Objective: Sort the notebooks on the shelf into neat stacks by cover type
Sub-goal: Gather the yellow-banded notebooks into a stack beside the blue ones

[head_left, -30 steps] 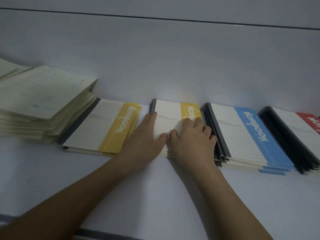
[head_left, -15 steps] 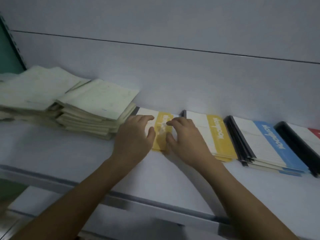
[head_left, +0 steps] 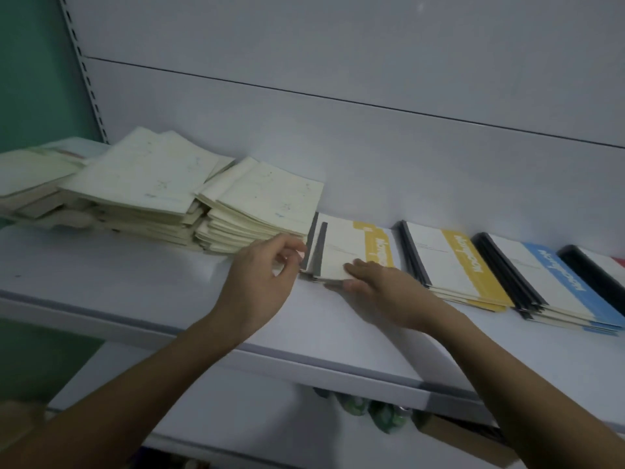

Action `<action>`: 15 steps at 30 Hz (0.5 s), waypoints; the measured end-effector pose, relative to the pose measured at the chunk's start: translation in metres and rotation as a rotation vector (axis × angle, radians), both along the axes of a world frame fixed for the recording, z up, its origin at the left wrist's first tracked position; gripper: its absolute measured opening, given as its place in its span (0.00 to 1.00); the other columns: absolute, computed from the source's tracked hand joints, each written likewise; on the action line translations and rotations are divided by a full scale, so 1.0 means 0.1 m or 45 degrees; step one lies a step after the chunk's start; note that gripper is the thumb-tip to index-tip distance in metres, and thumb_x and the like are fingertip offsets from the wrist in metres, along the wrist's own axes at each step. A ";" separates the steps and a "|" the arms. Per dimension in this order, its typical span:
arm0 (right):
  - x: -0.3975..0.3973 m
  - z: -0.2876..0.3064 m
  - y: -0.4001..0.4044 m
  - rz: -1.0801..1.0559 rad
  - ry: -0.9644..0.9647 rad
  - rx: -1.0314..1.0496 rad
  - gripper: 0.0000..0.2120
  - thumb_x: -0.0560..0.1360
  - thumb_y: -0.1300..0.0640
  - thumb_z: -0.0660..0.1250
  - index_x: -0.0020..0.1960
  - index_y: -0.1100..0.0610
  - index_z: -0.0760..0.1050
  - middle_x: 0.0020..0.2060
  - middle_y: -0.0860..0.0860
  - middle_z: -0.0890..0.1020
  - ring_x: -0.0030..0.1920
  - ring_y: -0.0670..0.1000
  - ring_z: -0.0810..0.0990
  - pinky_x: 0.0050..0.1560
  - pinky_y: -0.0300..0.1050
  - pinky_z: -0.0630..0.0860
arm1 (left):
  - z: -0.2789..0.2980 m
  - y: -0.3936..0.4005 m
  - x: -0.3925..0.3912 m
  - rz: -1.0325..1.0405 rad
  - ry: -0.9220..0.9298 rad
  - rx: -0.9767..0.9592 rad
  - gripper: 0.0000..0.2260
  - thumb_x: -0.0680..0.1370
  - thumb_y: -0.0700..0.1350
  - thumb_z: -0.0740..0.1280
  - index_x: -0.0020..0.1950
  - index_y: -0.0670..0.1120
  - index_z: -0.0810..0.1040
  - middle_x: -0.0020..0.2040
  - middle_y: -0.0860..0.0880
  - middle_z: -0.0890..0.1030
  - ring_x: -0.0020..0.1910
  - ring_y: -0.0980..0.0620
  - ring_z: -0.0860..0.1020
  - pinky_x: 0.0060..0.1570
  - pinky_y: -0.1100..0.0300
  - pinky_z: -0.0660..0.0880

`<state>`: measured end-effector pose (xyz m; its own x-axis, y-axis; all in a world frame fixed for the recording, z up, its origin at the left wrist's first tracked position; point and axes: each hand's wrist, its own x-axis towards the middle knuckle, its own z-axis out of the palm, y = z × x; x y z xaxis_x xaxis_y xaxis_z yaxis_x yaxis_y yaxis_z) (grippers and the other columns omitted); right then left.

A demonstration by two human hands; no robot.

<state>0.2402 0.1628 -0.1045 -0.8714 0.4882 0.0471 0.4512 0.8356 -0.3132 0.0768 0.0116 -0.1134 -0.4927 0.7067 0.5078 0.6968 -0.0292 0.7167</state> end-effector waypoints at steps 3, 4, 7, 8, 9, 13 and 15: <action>0.11 0.28 -0.06 -0.240 0.316 -0.227 0.19 0.82 0.43 0.53 0.39 0.47 0.75 0.33 0.44 0.76 0.39 0.52 0.75 0.38 0.41 0.68 | 0.03 -0.03 0.10 -0.165 -0.322 -0.138 0.07 0.80 0.43 0.63 0.50 0.50 0.80 0.43 0.55 0.84 0.44 0.61 0.79 0.45 0.67 0.72; 0.11 0.37 -0.04 -0.350 0.469 -0.235 0.20 0.82 0.45 0.53 0.40 0.53 0.75 0.31 0.46 0.75 0.36 0.52 0.74 0.35 0.43 0.67 | 0.08 -0.02 0.14 -0.260 -0.486 -0.194 0.07 0.80 0.45 0.62 0.51 0.50 0.80 0.44 0.54 0.84 0.44 0.60 0.80 0.45 0.65 0.72; 0.11 0.61 -0.04 -0.525 0.826 -0.100 0.20 0.83 0.49 0.53 0.46 0.61 0.77 0.34 0.51 0.75 0.36 0.50 0.71 0.36 0.45 0.65 | 0.35 0.09 0.23 -0.586 -1.073 -0.360 0.14 0.82 0.55 0.58 0.57 0.48 0.77 0.53 0.45 0.84 0.50 0.46 0.83 0.46 0.55 0.77; 0.13 0.66 -0.09 -0.526 0.866 -0.038 0.19 0.83 0.49 0.53 0.45 0.59 0.76 0.34 0.49 0.75 0.35 0.48 0.71 0.35 0.44 0.65 | 0.45 0.16 0.24 -0.708 -1.301 -0.367 0.18 0.81 0.59 0.57 0.59 0.47 0.75 0.55 0.42 0.83 0.53 0.41 0.82 0.48 0.52 0.79; 0.14 0.70 -0.18 -0.491 0.873 0.013 0.18 0.83 0.49 0.53 0.44 0.55 0.76 0.33 0.47 0.75 0.34 0.44 0.71 0.35 0.43 0.66 | 0.55 0.22 0.23 -0.819 -1.504 -0.359 0.23 0.79 0.62 0.57 0.61 0.45 0.73 0.58 0.39 0.81 0.54 0.37 0.81 0.52 0.47 0.79; 0.15 0.66 -0.51 -0.188 0.624 0.294 0.15 0.82 0.47 0.54 0.63 0.44 0.76 0.52 0.41 0.82 0.47 0.35 0.78 0.49 0.32 0.71 | 0.89 0.44 0.16 -1.041 -1.916 -0.276 0.29 0.77 0.61 0.62 0.67 0.39 0.71 0.58 0.36 0.78 0.51 0.37 0.80 0.52 0.41 0.78; 0.12 0.60 -0.50 -0.072 0.520 0.321 0.18 0.82 0.44 0.55 0.70 0.43 0.70 0.67 0.41 0.74 0.65 0.40 0.73 0.63 0.37 0.69 | 0.98 0.48 0.12 -0.874 -1.830 -0.236 0.16 0.80 0.48 0.63 0.62 0.38 0.74 0.52 0.38 0.78 0.45 0.41 0.80 0.43 0.48 0.81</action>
<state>0.2519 0.1131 -0.0441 -0.7293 0.4636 0.5032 0.3804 0.8861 -0.2649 0.0885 0.0597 -0.0152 -0.0418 0.9811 -0.1890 -0.6343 0.1201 0.7637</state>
